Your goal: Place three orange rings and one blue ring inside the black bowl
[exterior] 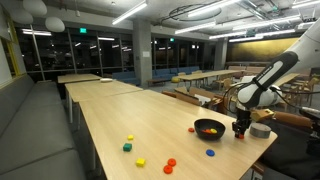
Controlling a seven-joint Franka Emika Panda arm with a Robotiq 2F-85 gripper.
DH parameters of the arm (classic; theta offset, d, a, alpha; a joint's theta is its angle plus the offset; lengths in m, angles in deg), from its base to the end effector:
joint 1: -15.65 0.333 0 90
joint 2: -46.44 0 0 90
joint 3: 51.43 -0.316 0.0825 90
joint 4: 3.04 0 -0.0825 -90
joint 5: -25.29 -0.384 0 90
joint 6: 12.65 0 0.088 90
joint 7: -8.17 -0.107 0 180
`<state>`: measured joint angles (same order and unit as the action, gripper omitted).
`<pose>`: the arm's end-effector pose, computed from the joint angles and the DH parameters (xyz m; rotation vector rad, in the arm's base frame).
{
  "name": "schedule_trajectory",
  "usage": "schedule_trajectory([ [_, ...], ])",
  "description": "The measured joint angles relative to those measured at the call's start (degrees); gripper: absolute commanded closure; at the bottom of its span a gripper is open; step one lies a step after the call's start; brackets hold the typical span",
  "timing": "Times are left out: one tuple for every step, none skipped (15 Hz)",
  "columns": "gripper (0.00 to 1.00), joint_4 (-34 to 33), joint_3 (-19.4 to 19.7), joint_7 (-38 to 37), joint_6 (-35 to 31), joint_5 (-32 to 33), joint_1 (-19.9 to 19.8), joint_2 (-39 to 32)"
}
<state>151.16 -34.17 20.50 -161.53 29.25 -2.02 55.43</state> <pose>0.3417 -0.2325 0.2858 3.0817 -0.5197 0.0893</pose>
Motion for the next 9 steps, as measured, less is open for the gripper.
schedule_trajectory([
  [0.77,-0.03,0.0,-0.02,0.0,0.01,-0.02,0.17],
  [0.77,0.02,0.0,-0.09,0.0,0.11,-0.03,0.11],
  [0.78,0.01,0.0,-0.26,0.0,0.24,-0.03,0.12],
  [0.78,0.02,0.0,-0.47,0.0,0.31,-0.03,0.12],
  [0.78,0.02,-0.04,-0.7,0.0,0.32,-0.03,0.17],
  [0.78,0.02,-0.14,-0.97,0.0,0.32,-0.01,0.33],
  [0.78,0.02,-0.32,-1.43,0.0,0.31,0.03,0.7],
  [0.78,0.02,-0.56,-2.01,0.0,0.31,0.16,1.44],
  [0.78,0.02,-0.85,-2.55,0.0,0.31,0.3,2.37],
])
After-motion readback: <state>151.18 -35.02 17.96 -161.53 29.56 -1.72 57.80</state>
